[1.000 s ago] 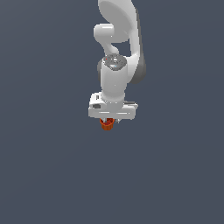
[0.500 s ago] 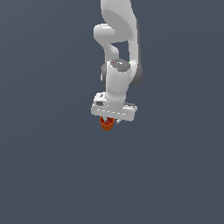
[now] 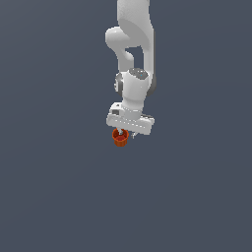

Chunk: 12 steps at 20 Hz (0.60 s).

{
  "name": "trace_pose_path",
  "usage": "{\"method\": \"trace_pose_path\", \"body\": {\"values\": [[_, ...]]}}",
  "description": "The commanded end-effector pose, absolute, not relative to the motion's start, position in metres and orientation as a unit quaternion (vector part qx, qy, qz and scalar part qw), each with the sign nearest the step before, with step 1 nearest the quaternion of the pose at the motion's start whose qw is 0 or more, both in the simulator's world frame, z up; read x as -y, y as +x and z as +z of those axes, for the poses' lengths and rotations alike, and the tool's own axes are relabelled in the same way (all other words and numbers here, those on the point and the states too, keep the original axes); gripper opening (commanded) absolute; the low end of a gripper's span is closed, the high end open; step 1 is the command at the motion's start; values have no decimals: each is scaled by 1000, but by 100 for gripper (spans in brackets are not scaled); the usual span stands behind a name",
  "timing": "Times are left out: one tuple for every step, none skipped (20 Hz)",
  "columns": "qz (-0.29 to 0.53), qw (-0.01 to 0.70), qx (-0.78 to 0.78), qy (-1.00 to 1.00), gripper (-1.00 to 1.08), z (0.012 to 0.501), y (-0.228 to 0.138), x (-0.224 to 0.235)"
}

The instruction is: Pick up the object and move it to a goal position.

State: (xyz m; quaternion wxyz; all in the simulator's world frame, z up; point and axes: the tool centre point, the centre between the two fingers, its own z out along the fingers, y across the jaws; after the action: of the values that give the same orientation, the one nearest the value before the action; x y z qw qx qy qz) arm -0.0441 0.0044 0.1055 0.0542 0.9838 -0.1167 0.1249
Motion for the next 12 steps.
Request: {"method": "trace_pose_path", "body": {"values": [[134,52,125,982,28,102,-49,-6],[137,51,127,981,28,101,-51,-7],[139,50,130,980,28,101,-53,-8],[141,49,132,980,28,100,-54,-8],[143,49,133,980,28,99,-55,-9],[144,48,135,979,28,99,-56,-9],[145,47,136,979,28,98,-57,-9],[146,47,137,979,28,98,-58,-10],[147,47,137,978,28,98,-58,-10],[147,46,138,978,28,97,-59,-10],[147,46,138,978,28,97,-59,-10],[147,47,137,979,28,98,-58,-10]]}}
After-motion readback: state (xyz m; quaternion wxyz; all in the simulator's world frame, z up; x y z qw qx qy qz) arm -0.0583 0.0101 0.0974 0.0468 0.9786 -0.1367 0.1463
